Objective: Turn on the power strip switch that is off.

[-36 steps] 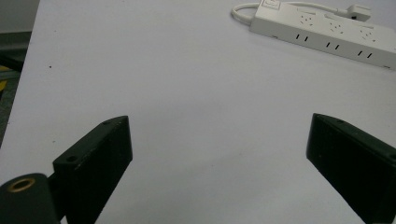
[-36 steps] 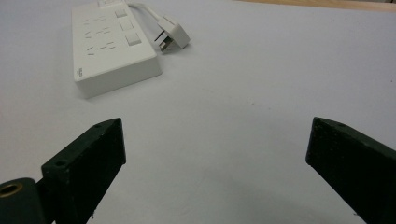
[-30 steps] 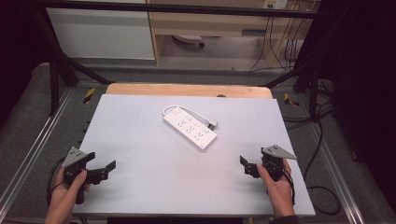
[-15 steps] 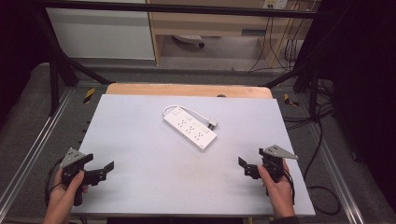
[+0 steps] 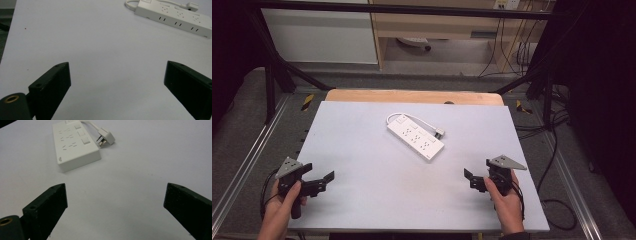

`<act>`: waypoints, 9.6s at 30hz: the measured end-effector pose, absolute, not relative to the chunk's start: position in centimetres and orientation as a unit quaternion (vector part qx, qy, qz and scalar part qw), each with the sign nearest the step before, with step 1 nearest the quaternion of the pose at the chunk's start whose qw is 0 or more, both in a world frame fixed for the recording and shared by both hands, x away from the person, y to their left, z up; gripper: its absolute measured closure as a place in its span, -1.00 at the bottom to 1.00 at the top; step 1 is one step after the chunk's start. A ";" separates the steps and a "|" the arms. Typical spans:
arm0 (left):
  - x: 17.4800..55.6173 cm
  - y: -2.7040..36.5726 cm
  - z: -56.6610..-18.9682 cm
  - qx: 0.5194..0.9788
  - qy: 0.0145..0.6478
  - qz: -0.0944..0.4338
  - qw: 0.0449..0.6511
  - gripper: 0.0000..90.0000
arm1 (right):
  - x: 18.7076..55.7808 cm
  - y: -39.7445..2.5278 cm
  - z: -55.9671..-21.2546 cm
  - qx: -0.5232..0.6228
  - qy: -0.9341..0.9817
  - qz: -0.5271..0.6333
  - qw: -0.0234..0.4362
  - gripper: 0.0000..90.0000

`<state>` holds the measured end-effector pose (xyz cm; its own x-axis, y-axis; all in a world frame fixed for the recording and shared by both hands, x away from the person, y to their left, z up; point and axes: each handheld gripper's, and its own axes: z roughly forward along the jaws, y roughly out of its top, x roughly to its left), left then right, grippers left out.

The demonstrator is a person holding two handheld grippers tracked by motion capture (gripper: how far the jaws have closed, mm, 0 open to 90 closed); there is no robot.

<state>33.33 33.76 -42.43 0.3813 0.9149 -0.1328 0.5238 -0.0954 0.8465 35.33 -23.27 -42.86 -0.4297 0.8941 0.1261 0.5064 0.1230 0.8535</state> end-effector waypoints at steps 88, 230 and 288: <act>33.5 32.8 -42.8 0.727 0.498 0.207 0.425 -0.82 | 50.1 -14.7 -36.1 0.479 0.741 0.433 0.183 -0.83; 33.4 32.6 -43.1 0.748 0.484 0.206 0.404 -0.82 | 53.3 -7.2 -43.6 0.444 0.767 0.417 0.203 1.00; 33.5 32.5 -43.2 0.753 0.483 0.204 0.398 -0.82 | 52.6 -7.7 -44.6 0.448 0.747 0.451 0.194 1.00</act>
